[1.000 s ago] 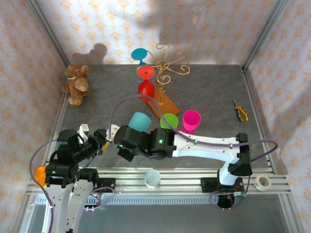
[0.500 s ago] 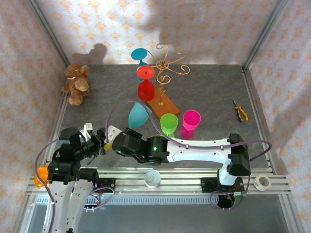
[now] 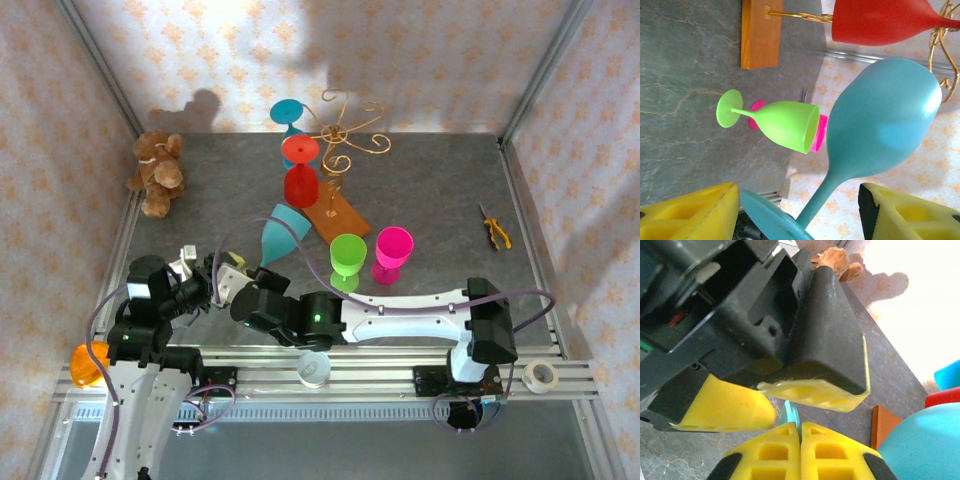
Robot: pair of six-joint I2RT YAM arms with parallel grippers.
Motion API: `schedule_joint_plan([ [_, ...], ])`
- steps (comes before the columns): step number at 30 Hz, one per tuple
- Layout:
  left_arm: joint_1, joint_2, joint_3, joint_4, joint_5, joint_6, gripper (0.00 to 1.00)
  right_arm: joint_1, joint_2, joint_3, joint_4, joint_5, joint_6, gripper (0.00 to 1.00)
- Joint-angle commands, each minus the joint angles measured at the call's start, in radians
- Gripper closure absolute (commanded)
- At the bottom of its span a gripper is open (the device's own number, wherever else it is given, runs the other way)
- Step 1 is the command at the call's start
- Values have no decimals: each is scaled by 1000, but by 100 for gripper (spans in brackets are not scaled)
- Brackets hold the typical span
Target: Take the wine glass off the wine glass rack
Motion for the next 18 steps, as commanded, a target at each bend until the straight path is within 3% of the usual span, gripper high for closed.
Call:
schedule_joint_plan([
  [1, 7, 2, -8, 87, 41, -37, 37, 7, -11, -5, 65, 61, -29, 100],
  [18, 7, -1, -39, 153, 44, -83, 57, 11, 23, 17, 136, 52, -75, 100],
])
